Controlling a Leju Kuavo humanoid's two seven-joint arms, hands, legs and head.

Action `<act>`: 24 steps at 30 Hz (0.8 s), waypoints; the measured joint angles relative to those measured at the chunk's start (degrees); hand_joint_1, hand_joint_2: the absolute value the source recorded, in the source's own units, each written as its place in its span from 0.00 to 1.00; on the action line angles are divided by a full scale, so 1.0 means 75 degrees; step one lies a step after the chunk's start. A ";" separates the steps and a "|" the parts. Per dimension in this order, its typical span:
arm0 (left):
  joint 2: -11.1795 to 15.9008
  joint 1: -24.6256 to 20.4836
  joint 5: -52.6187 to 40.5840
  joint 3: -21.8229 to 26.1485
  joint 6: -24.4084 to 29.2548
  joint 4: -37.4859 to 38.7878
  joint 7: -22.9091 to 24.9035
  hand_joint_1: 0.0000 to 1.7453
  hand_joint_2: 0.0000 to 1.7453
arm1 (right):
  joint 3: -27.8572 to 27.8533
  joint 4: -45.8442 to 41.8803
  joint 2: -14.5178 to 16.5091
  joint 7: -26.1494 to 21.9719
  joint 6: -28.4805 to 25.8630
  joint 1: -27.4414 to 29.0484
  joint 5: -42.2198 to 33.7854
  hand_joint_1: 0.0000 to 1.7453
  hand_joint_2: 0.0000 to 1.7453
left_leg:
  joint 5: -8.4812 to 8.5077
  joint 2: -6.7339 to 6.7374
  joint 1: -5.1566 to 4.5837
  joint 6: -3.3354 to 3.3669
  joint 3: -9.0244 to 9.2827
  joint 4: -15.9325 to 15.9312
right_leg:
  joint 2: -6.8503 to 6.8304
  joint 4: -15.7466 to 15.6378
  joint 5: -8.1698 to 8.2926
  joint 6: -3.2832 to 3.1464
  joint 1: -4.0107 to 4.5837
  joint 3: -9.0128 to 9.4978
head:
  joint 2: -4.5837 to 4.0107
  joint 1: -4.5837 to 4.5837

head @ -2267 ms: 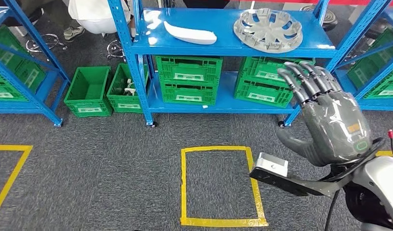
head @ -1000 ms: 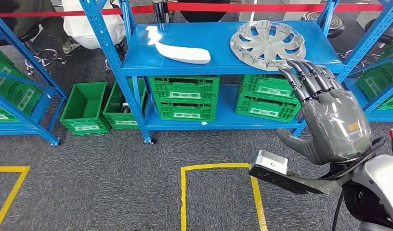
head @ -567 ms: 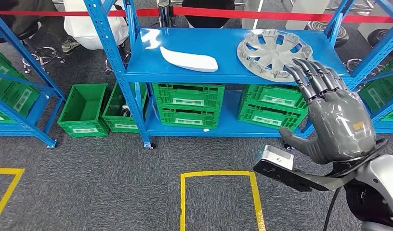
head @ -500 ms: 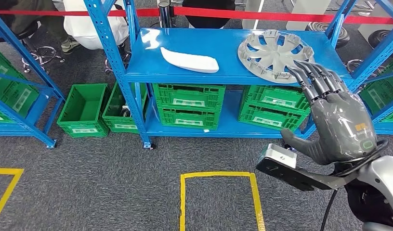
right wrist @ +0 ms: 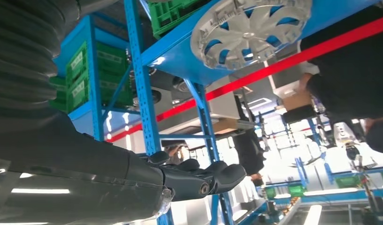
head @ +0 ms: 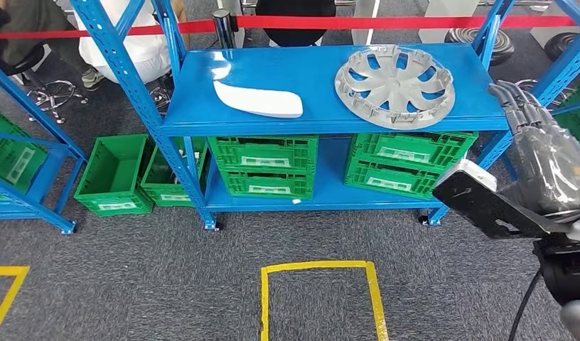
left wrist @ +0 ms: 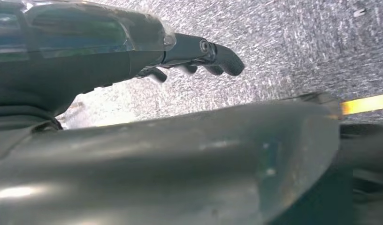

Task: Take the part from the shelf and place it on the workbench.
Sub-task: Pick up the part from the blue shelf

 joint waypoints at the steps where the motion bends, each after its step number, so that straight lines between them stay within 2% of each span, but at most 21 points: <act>1: 0.0001 0.0009 0.0000 -0.0001 0.0000 0.0000 0.0001 0.00 0.00 | -0.0037 0.0021 0.0000 0.0000 0.0000 0.0023 -0.0002 0.00 1.00 | -0.0047 0.0000 -0.0004 0.0015 -0.0198 0.0127 | 0.0003 -0.0001 -0.0061 -0.0003 0.0012 0.0072 | 0.0000 -0.0001; 2: 0.0002 0.0017 0.0000 -0.0002 0.0000 0.0000 0.0002 0.00 0.00 | -0.0074 0.0042 0.0001 0.0000 0.0000 0.0036 -0.0004 0.00 1.00 | 0.0076 -0.0001 -0.0012 0.0048 -0.0267 0.0001 | 0.0006 -0.0002 -0.0127 -0.0003 0.0026 0.0163 | 0.0000 -0.0002; 3: 0.0004 0.0022 0.0000 -0.0003 0.0000 0.0001 0.0002 0.00 0.00 | -0.0109 0.0059 0.0003 0.0000 0.0000 0.0042 -0.0005 0.00 1.00 | 0.0360 -0.0001 -0.0027 0.0100 -0.0217 -0.0345 | 0.0008 -0.0006 -0.0198 0.0002 0.0040 0.0269 | 0.0000 -0.0004; 4: 0.0006 0.0022 0.0000 -0.0003 0.0000 0.0002 0.0001 0.00 0.00 | -0.0145 0.0075 0.0006 0.0000 0.0000 0.0048 -0.0004 0.00 1.00 | 0.0774 -0.0001 -0.0053 0.0174 -0.0094 -0.0831 | 0.0005 -0.0016 -0.0273 0.0011 0.0049 0.0366 | 0.0000 -0.0004; 5: 0.0012 0.0023 0.0000 -0.0003 0.0000 0.0002 0.0001 0.00 0.00 | -0.0172 0.0094 0.0013 0.0000 0.0009 0.0055 0.0001 0.00 1.00 | 0.1080 -0.0004 -0.0086 0.0248 0.0025 -0.1269 | 0.0006 -0.0016 -0.0345 0.0033 0.0063 0.0456 | 0.0000 -0.0002; 7: 0.0019 0.0020 -0.0004 -0.0004 -0.0003 0.0003 0.0003 0.00 0.00 | -0.0236 0.0141 0.0040 0.0000 0.0059 0.0115 0.0017 0.00 1.00 | 0.1355 -0.0015 -0.0138 0.0342 0.0185 -0.1783 | 0.0013 -0.0022 -0.0449 0.0110 0.0077 0.0559 | 0.0001 -0.0007; 9: 0.0012 0.0019 -0.0015 -0.0005 -0.0007 0.0002 0.0015 0.00 0.00 | -0.0380 0.0198 0.0071 0.0000 0.0101 0.0233 -0.0003 0.00 0.50 | 0.1314 -0.0034 -0.0136 0.0382 0.0277 -0.1880 | 0.0023 -0.0009 -0.0473 0.0204 0.0082 0.0636 | 0.0001 -0.0021; 11: 0.0009 0.0016 -0.0027 -0.0006 -0.0007 0.0002 0.0026 0.00 0.00 | -0.0592 0.0265 0.0079 0.0000 0.0038 0.0351 -0.0091 0.00 0.50 | 0.1326 -0.0046 -0.0105 0.0441 0.0428 -0.1953 | 0.0026 0.0247 -0.0506 0.0282 0.0071 0.0587 | -0.0001 -0.0010; 13: 0.0006 0.0006 -0.0041 -0.0006 -0.0007 0.0001 0.0027 0.00 0.00 | -0.0786 0.0354 0.0074 0.0000 -0.0101 0.0471 -0.0190 0.00 1.00 | 0.1269 -0.0051 -0.0086 0.0487 0.0564 -0.1995 | 0.0030 0.0995 -0.0732 0.0354 0.0061 0.0176 | -0.0002 0.0021; 15: -0.0004 0.0009 -0.0057 -0.0006 -0.0008 0.0001 0.0031 0.00 0.00 | -0.0929 0.0459 0.0073 0.0000 -0.0232 0.0623 -0.0246 0.00 1.00 | 0.1164 -0.0051 -0.0090 0.0506 0.0659 -0.1999 | 0.0033 0.1823 -0.1120 0.0408 0.0060 -0.0419 | -0.0001 0.0037; 16: -0.0007 0.0016 -0.0063 -0.0006 -0.0009 0.0002 0.0035 0.00 0.00 | -0.0986 0.0506 0.0073 0.0000 -0.0283 0.0697 -0.0256 0.00 1.00 | 0.1103 -0.0051 -0.0095 0.0505 0.0720 -0.1998 | 0.0033 0.2011 -0.1219 0.0419 0.0061 -0.0626 | 0.0000 0.0039; 17: -0.0008 0.0021 -0.0070 -0.0006 -0.0009 0.0002 0.0039 0.00 0.00 | -0.1038 0.0547 0.0073 0.0000 -0.0324 0.0757 -0.0259 0.00 1.00 | 0.1040 -0.0050 -0.0101 0.0499 0.0796 -0.1997 | 0.0032 0.1967 -0.1161 0.0417 0.0062 -0.0724 | 0.0001 0.0042; 18: -0.0012 0.0023 -0.0075 -0.0006 -0.0009 0.0001 0.0042 0.00 0.00 | -0.1089 0.0583 0.0073 0.0000 -0.0354 0.0797 -0.0259 0.00 1.00 | 0.0971 -0.0050 -0.0108 0.0491 0.0889 -0.1998 | 0.0032 0.1681 -0.0911 0.0397 0.0063 -0.0704 | 0.0001 0.0044; 20: -0.0028 0.0017 -0.0085 -0.0006 -0.0009 0.0001 0.0047 0.00 0.00 | -0.1179 0.0648 0.0075 0.0000 -0.0396 0.0849 -0.0255 0.00 1.00 | 0.0827 -0.0043 -0.0130 0.0460 0.1083 -0.1997 | 0.0034 0.0782 -0.0175 0.0314 0.0076 -0.0501 | 0.0000 0.0042; 21: -0.0036 0.0009 -0.0087 -0.0007 -0.0009 0.0001 0.0052 0.00 0.00 | -0.1210 0.0684 0.0080 0.0000 -0.0408 0.0868 -0.0251 0.00 1.00 | 0.0765 -0.0040 -0.0143 0.0432 0.1143 -0.1997 | 0.0027 0.0422 0.0020 0.0262 0.0093 -0.0407 | 0.0000 0.0040; 22: -0.0043 0.0003 -0.0090 -0.0007 -0.0009 0.0001 0.0057 0.00 0.00 | -0.1239 0.0715 0.0082 0.0000 -0.0417 0.0895 -0.0246 0.00 1.00 | 0.0711 -0.0031 -0.0152 0.0392 0.1175 -0.2000 | 0.0024 0.0217 0.0146 0.0202 0.0111 -0.0353 | 0.0000 0.0036; 24: -0.0048 -0.0006 -0.0092 -0.0009 -0.0009 0.0001 0.0063 0.00 0.00 | -0.1298 0.0767 0.0085 0.0000 -0.0425 0.0925 -0.0233 0.00 1.00 | 0.0671 -0.0015 -0.0167 0.0303 0.1210 -0.1961 | 0.0018 0.0119 0.0115 0.0094 0.0128 -0.0290 | 0.0001 0.0028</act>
